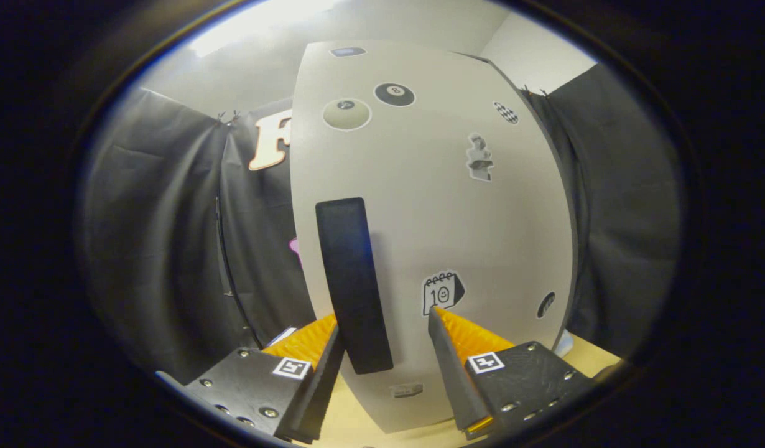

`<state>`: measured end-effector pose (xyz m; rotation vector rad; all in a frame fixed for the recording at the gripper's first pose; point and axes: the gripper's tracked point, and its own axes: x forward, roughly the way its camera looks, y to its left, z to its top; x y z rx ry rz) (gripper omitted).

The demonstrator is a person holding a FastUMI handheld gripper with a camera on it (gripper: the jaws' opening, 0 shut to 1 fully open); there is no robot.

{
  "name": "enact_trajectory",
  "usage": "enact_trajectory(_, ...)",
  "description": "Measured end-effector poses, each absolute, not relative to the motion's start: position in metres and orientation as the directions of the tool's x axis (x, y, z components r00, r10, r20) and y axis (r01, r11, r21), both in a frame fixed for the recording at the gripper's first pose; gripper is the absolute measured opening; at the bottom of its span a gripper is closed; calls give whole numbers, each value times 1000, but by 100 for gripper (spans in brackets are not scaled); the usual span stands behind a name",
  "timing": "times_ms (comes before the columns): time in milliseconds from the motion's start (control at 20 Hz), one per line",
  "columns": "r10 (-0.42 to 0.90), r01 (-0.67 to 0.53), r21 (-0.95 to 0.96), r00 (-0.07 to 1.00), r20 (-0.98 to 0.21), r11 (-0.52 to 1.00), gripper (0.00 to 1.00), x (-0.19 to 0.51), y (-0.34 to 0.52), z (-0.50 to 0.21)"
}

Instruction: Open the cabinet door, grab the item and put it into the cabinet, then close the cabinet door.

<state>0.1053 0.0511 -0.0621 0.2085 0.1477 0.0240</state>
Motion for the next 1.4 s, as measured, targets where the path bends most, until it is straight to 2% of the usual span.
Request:
enact_trajectory(750, 72, -38, 205, 985, -159, 978, 77, 139, 89, -76)
enact_trajectory(1050, 34, -13, 181, 993, -112, 983, 77, 118, 66, -35)
enact_trajectory(1400, -32, 32, 187, 999, -4, 982, 76, 92, 17, 27)
